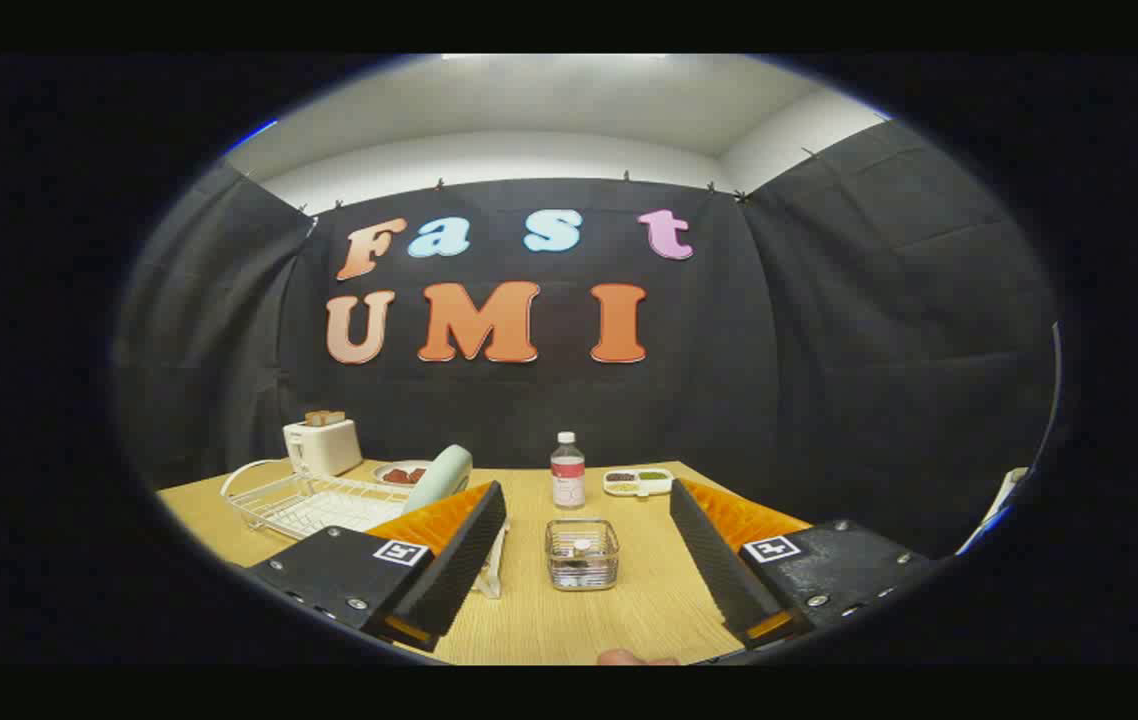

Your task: Take the plate from the dish rack, then take the spoon from the basket and place it into the plate.

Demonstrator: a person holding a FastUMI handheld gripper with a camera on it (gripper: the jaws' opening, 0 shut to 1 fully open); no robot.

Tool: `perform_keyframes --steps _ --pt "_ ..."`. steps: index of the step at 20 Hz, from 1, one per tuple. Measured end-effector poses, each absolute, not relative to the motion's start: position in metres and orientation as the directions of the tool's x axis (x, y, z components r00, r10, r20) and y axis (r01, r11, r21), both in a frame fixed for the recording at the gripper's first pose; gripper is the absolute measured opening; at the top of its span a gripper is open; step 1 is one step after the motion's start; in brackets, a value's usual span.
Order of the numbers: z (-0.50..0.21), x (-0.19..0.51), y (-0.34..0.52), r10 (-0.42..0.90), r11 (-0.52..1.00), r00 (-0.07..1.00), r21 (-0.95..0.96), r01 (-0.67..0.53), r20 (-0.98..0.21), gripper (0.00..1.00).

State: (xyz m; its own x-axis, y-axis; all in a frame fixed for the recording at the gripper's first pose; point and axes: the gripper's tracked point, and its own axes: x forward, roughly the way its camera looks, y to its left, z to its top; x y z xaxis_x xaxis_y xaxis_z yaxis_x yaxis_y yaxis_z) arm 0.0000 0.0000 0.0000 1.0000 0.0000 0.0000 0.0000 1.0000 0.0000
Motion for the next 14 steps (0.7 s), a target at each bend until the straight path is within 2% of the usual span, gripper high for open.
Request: perform_keyframes --steps 6,14 --pt "0.001 0.001 -0.004 -0.037 0.999 0.999 0.021 0.037 0.015 0.99" --pt "0.005 -0.003 0.013 0.023 1.000 1.000 0.006 -0.023 0.000 0.99"
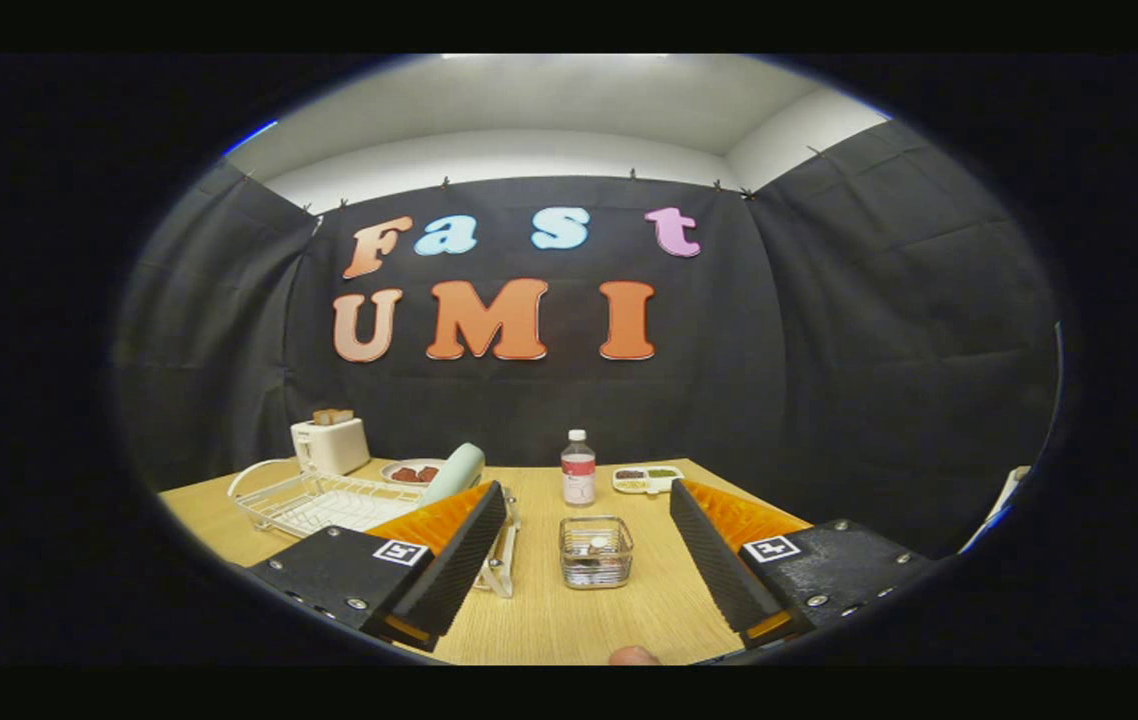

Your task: Take the plate from the dish rack, then take the spoon from the basket and place it into the plate.

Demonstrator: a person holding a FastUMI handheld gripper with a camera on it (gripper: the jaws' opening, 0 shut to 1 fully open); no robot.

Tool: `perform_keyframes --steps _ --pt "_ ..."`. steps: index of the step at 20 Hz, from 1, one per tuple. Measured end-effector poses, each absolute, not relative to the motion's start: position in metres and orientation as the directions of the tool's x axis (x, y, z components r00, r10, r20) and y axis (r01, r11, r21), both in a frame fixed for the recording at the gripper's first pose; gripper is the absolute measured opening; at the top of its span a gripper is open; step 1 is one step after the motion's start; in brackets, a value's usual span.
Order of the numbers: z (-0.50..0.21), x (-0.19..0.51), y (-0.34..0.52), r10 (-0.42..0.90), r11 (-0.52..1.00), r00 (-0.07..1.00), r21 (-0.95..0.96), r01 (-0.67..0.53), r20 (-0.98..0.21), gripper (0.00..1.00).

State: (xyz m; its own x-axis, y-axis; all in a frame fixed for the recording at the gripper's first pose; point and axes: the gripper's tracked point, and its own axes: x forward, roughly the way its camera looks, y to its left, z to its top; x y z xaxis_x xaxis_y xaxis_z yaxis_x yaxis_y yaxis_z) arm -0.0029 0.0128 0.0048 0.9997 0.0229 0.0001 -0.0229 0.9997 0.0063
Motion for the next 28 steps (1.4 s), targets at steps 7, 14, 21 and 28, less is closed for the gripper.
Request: perform_keyframes --steps 7,14,21,28 --pt "0.001 0.007 0.021 0.028 0.999 0.999 -0.022 -0.028 -0.025 0.98" --pt "-0.006 0.046 0.062 0.110 0.993 0.986 0.047 -0.105 -0.122 0.98" --pt "-0.018 0.109 0.113 0.150 0.988 0.958 0.008 -0.153 -0.243 0.99" --pt "-0.051 0.159 0.135 0.096 0.986 0.917 -0.090 -0.141 -0.388 0.99"
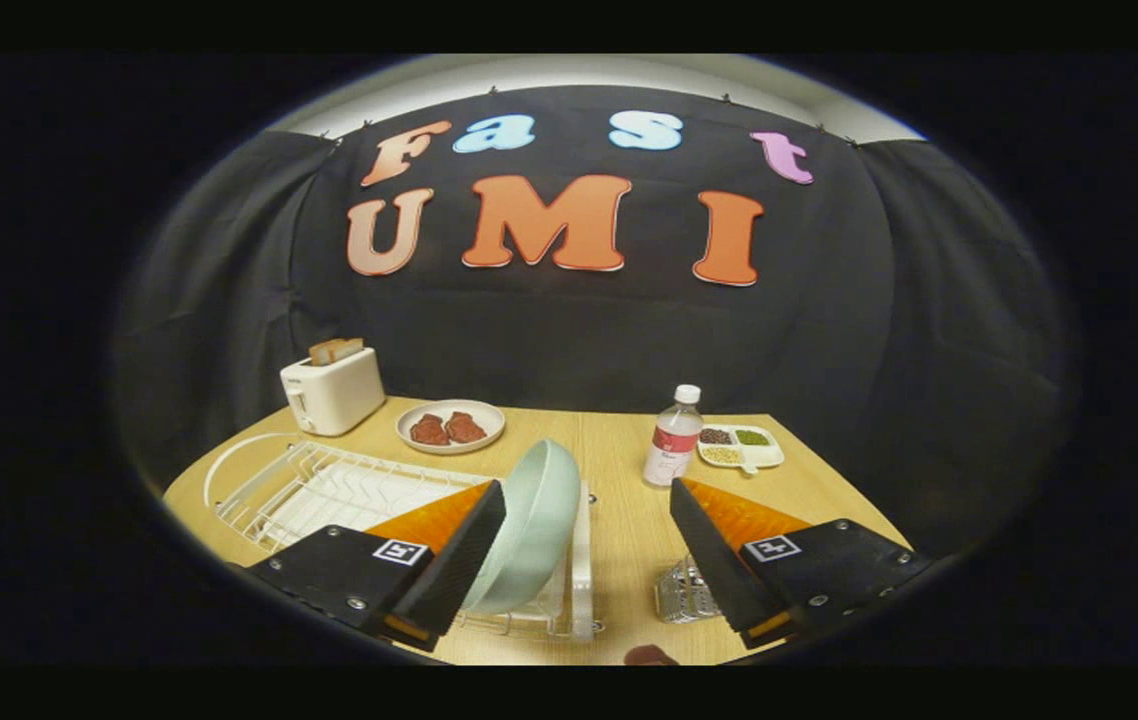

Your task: Take the plate from the dish rack, then take the spoon from the basket and place it into the plate.

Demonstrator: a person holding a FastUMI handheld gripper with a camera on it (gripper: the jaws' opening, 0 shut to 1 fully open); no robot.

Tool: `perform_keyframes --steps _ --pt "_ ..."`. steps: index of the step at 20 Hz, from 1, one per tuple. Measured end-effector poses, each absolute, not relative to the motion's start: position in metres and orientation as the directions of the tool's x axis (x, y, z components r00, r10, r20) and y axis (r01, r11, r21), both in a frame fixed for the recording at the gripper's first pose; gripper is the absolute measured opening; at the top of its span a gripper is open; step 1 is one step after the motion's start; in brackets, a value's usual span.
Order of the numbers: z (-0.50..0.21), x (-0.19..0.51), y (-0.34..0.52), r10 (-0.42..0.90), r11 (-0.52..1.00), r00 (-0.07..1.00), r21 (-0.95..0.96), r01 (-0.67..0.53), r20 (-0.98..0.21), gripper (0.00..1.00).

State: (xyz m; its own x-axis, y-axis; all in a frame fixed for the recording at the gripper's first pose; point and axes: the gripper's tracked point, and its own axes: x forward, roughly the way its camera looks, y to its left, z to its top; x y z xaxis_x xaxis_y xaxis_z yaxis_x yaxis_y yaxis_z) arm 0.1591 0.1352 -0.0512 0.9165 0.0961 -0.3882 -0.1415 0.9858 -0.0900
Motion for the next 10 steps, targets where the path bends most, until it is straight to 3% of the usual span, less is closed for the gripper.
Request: perform_keyframes --steps 7,9,10 --pt "-0.083 0.180 0.141 0.038 0.991 0.845 -0.091 -0.101 -0.534 0.98" --pt "-0.094 0.180 0.142 0.026 0.990 0.820 -0.096 -0.098 -0.572 0.91" --pt "-0.100 0.178 0.144 0.023 0.992 0.802 -0.088 -0.095 -0.597 0.81"
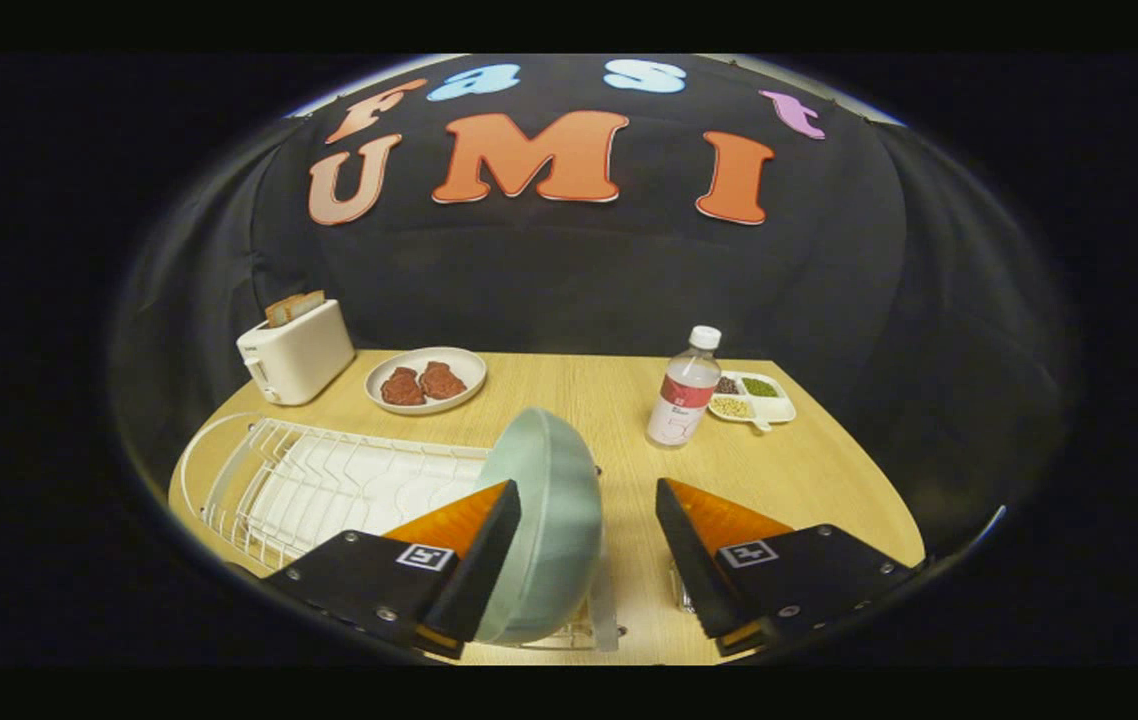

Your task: Take the plate from the dish rack, then take the spoon from the basket and place it into the plate.

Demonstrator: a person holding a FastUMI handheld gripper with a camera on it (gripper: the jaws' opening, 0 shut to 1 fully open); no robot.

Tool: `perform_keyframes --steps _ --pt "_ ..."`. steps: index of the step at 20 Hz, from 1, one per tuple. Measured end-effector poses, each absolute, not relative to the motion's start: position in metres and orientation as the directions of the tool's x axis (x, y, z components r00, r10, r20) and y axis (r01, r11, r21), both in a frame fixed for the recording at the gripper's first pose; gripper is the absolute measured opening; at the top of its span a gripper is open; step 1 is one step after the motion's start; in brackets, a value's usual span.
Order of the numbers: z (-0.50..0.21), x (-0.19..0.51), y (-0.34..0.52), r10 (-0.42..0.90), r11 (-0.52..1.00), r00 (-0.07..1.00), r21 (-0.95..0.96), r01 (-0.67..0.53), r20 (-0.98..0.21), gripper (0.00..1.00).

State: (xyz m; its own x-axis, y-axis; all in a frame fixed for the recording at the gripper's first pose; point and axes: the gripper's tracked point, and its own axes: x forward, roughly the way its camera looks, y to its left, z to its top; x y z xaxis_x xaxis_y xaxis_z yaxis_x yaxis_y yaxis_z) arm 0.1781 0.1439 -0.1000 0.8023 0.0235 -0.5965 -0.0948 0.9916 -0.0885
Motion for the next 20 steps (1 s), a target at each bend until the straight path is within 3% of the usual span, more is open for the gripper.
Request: perform_keyframes --steps 3,4,6,20 --pt "-0.113 0.173 0.153 0.021 0.994 0.755 -0.065 -0.083 -0.655 0.57" --pt "-0.109 0.175 0.151 -0.003 0.994 0.768 -0.083 -0.065 -0.640 0.40" --pt "-0.106 0.174 0.154 -0.024 0.991 0.768 -0.116 -0.066 -0.640 0.34" --pt "-0.060 0.181 0.168 -0.197 0.934 0.839 -0.358 0.003 -0.508 0.27"
